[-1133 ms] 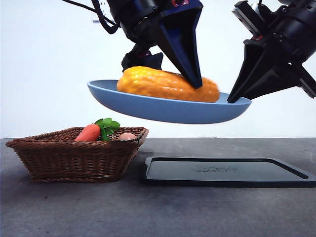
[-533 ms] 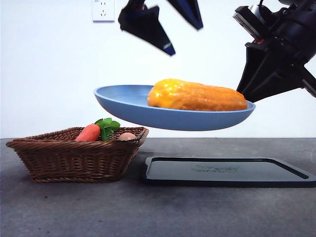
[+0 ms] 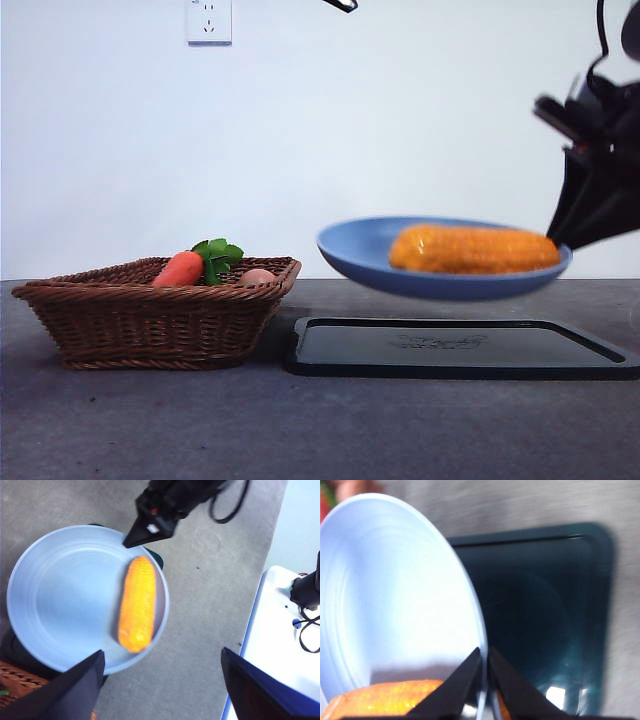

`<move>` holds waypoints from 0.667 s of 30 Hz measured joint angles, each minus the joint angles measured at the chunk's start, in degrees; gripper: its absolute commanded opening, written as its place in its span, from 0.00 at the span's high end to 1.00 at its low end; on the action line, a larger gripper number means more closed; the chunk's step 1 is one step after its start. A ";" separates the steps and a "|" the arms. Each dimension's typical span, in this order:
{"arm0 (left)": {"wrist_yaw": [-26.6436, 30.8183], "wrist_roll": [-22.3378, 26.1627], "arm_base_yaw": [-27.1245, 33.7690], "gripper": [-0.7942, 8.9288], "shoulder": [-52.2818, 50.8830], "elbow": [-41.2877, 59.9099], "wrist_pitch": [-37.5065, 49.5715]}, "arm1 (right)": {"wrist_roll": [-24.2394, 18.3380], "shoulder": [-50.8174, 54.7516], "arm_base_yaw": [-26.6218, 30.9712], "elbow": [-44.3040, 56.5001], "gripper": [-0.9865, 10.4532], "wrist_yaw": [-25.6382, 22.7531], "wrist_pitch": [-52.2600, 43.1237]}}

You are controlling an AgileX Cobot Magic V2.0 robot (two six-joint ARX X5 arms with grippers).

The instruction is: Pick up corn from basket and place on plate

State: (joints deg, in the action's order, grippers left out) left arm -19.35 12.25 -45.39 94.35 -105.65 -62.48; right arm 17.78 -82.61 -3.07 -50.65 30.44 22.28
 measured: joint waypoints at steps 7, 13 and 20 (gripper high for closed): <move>0.00 -1.03 0.00 0.53 0.00 0.00 -0.17 | 0.00 -8.63 2.12 -2.03 0.91 0.00 -2.69; 0.00 -1.14 0.00 0.53 0.00 0.00 -0.15 | 0.00 -13.18 2.43 -4.31 0.91 0.13 -2.89; 0.00 -1.27 0.00 0.53 0.00 0.00 -0.15 | -0.02 -15.47 2.45 -4.55 0.91 0.26 -3.19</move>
State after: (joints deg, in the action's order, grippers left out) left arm -19.35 10.98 -45.39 94.35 -105.65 -62.63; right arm 17.76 -98.08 -0.62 -55.20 30.70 19.09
